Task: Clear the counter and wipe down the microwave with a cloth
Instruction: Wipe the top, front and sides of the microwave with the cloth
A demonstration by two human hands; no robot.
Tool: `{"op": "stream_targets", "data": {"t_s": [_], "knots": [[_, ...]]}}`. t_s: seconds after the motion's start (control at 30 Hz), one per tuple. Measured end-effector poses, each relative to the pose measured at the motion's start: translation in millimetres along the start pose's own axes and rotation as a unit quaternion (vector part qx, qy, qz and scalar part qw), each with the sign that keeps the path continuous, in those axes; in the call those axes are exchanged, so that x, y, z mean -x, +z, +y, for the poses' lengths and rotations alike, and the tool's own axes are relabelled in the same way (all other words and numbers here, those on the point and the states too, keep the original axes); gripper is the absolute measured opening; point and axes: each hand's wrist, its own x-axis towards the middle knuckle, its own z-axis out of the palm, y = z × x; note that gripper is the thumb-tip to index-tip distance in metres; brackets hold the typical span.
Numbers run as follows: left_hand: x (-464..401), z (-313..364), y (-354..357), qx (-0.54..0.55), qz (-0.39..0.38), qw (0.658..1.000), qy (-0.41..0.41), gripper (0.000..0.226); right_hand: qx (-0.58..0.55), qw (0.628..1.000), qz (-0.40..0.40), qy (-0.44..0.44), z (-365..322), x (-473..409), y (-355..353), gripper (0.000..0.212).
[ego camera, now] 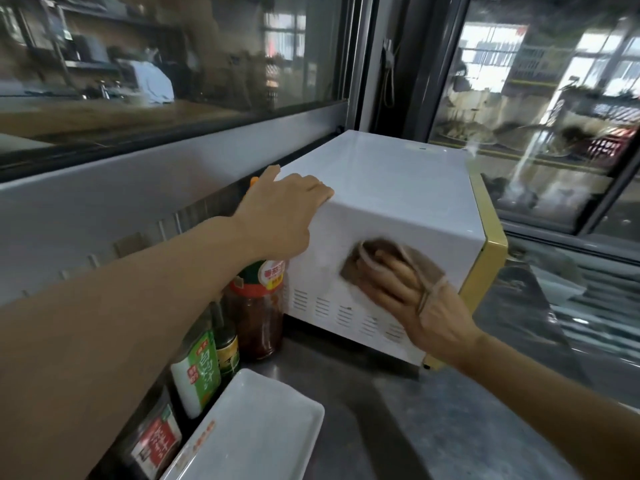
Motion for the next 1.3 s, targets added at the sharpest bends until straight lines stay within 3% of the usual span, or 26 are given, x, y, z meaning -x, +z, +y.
{"op": "stream_targets", "data": {"t_s": [0.17, 0.27, 0.4, 0.5, 0.63, 0.73, 0.9, 0.97, 1.2, 1.3], "knots": [[-8.0, -25.9, -14.6, 0.011, 0.001, 0.999, -0.037, 0.057, 0.008, 0.993, 0.058, 0.102, 15.8, -50.7, -24.6, 0.053], [-11.2, -32.5, -11.4, 0.008, -0.049, 0.998, -0.029, 0.045, 0.013, 0.999, 0.025, 0.041, -9.0, -46.0, 4.8, 0.051], [-7.7, -36.1, -9.2, 0.051, -0.051, 0.997, -0.038, 0.053, -0.018, 0.996, -0.073, -0.046, -39.0, -6.6, 40.0, 0.048], [-8.3, -40.0, -12.3, 0.066, -0.060, 0.996, -0.029, 0.058, 0.002, 0.997, -0.043, -0.058, -25.7, -9.3, 25.9, 0.053], [-9.0, -43.4, -15.2, 0.096, -0.076, 0.992, -0.024, 0.063, 0.020, 0.999, 0.021, 0.033, -1.8, -67.8, -4.7, 0.063], [-9.5, -46.2, -15.1, 0.140, -0.073, 0.987, -0.034, 0.062, 0.030, 0.996, 0.058, 0.061, -11.0, -87.0, 4.6, 0.048], [-9.4, -48.2, -18.2, 0.183, -0.078, 0.979, -0.042, 0.061, 0.060, 0.993, -0.062, -0.080, -33.0, -53.8, 39.6, 0.056], [-8.6, -49.9, -20.9, 0.202, -0.101, 0.973, -0.044, 0.067, 0.052, 0.992, -0.065, -0.098, -28.3, -53.0, 33.1, 0.061], [-10.9, -58.6, -22.3, 0.236, -0.174, 0.955, -0.049, 0.090, -0.036, 0.997, 0.031, 0.053, -2.0, -124.3, -9.1, 0.059], [-11.3, -59.2, -19.9, 0.224, -0.169, 0.959, -0.044, 0.092, -0.021, 0.999, 0.029, 0.033, -8.8, -127.0, 7.8, 0.058]]}}
